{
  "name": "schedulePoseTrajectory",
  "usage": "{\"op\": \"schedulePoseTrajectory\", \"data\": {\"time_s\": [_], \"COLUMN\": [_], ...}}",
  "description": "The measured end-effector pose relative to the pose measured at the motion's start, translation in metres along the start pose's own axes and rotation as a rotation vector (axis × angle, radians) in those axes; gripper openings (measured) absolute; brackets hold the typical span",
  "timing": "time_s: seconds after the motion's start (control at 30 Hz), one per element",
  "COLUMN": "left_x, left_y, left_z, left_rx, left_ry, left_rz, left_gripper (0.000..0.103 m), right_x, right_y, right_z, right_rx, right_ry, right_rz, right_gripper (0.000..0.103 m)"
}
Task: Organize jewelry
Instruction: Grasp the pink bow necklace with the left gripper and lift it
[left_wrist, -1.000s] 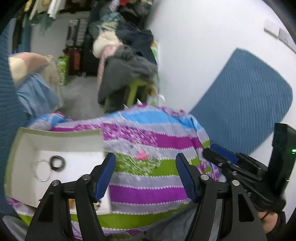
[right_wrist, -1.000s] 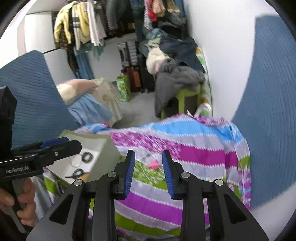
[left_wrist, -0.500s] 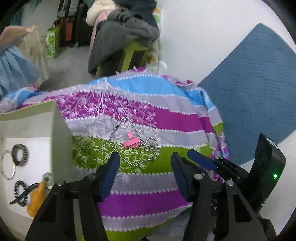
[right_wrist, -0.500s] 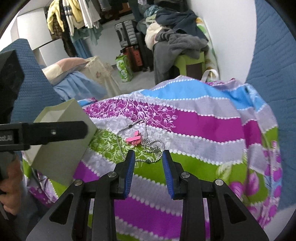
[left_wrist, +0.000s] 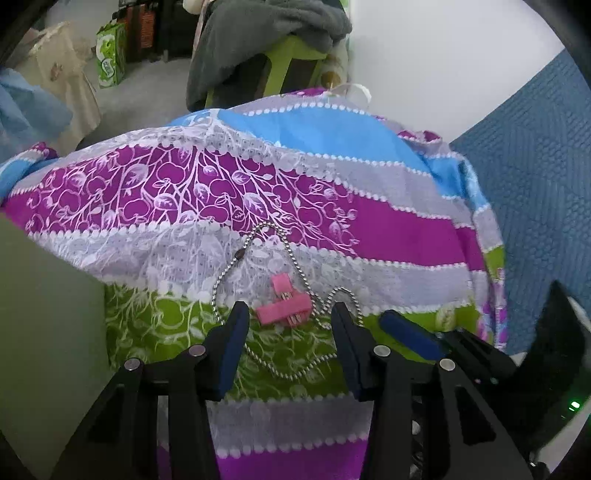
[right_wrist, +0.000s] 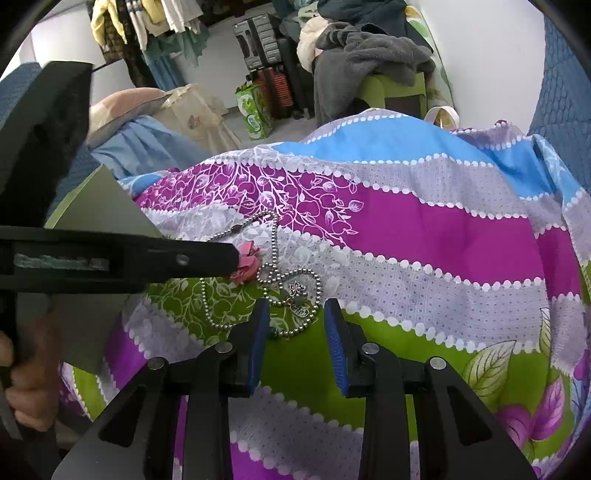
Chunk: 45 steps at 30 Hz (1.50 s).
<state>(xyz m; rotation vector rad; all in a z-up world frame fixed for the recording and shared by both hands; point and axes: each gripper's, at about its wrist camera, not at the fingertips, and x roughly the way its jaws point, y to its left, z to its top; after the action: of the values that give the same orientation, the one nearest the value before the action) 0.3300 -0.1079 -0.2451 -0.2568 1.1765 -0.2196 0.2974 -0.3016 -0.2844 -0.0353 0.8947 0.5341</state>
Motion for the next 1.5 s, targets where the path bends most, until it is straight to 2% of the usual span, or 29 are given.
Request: {"op": "schedulePoseTrajectory", "data": {"time_s": [0.1, 0.2, 0.27, 0.33, 0.4, 0.53, 0.77, 0.87, 0.93, 1.07, 1.37, 1.5], "left_x": [0.010, 0.020, 0.023, 0.024, 0.026, 0.024, 0.001, -0.007, -0.015, -0.032, -0.081, -0.103], "left_y": [-0.003, -0.007, -0.008, -0.011, -0.013, -0.015, -0.004, 0.002, 0.003, 0.008, 0.013, 0.018], "left_z": [0.004, 0.007, 0.007, 0.007, 0.007, 0.007, 0.012, 0.012, 0.011, 0.009, -0.005, -0.016], "left_rx": [0.012, 0.038, 0.050, 0.071, 0.091, 0.097, 0.058, 0.031, 0.023, -0.006, -0.022, -0.034], "left_ry": [0.011, 0.026, 0.023, 0.025, 0.023, 0.016, -0.005, -0.014, -0.026, -0.048, -0.104, -0.124], "left_rz": [0.010, 0.044, 0.057, 0.068, 0.074, 0.070, 0.048, 0.027, 0.026, 0.011, 0.001, -0.016], "left_gripper": [0.044, 0.034, 0.035, 0.034, 0.034, 0.034, 0.034, 0.034, 0.034, 0.034, 0.034, 0.034], "right_x": [0.002, 0.006, 0.011, 0.012, 0.013, 0.016, 0.032, 0.036, 0.037, 0.039, 0.003, -0.014], "right_y": [0.000, 0.002, 0.003, 0.003, 0.003, 0.005, 0.021, 0.027, 0.027, 0.029, 0.018, 0.021], "right_z": [0.001, 0.002, 0.003, 0.003, 0.005, 0.008, 0.011, 0.010, 0.014, 0.019, 0.028, 0.029], "right_rx": [-0.004, -0.018, -0.021, -0.025, -0.029, -0.045, -0.148, -0.200, -0.191, -0.198, -0.032, 0.010], "right_ry": [-0.003, 0.003, 0.011, 0.006, -0.003, -0.006, 0.013, 0.014, 0.037, 0.054, 0.006, -0.002], "right_rz": [0.010, 0.011, 0.013, 0.008, 0.000, -0.007, -0.048, -0.088, -0.077, -0.090, -0.042, -0.050], "right_gripper": [0.028, 0.029, 0.032, 0.040, 0.042, 0.043, 0.042, 0.033, 0.010, 0.007, 0.004, 0.004]}}
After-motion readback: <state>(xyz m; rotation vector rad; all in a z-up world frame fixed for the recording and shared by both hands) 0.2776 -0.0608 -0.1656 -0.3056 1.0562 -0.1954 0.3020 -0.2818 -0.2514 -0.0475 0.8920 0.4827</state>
